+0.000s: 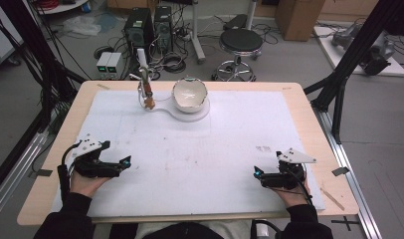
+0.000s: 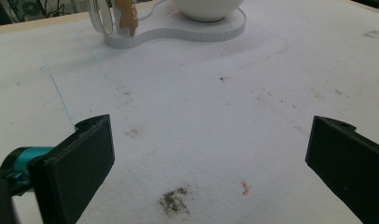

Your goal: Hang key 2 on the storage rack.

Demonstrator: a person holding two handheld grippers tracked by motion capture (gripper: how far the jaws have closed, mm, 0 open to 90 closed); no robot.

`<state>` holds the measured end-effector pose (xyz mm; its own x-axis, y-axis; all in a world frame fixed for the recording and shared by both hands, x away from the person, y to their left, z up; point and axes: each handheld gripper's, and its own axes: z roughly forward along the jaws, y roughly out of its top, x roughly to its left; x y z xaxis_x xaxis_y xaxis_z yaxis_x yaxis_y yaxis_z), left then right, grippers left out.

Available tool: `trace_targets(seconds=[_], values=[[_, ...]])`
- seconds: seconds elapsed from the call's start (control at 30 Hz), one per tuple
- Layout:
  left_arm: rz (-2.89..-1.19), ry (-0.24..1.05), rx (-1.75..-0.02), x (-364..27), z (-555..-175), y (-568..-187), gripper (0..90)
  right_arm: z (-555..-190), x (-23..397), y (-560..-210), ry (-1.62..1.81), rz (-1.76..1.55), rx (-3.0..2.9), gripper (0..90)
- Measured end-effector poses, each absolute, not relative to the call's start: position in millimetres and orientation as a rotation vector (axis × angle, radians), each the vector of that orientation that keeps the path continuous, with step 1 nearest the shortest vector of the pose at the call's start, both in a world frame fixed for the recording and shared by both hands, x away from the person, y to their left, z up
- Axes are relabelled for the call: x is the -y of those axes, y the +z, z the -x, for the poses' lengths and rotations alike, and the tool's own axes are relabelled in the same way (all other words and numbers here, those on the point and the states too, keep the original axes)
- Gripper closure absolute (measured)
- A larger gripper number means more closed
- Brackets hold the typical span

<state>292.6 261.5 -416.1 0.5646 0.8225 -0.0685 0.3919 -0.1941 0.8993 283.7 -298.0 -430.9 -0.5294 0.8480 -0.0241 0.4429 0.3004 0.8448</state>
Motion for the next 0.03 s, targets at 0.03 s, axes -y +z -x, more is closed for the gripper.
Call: trace_targets(seconds=[0.03], values=[[-1.809,0.545,-0.998,-261.8,-292.1,-417.1,1.7,-283.8,298.3,-430.8,1.138,-1.147,-2.097,0.7]])
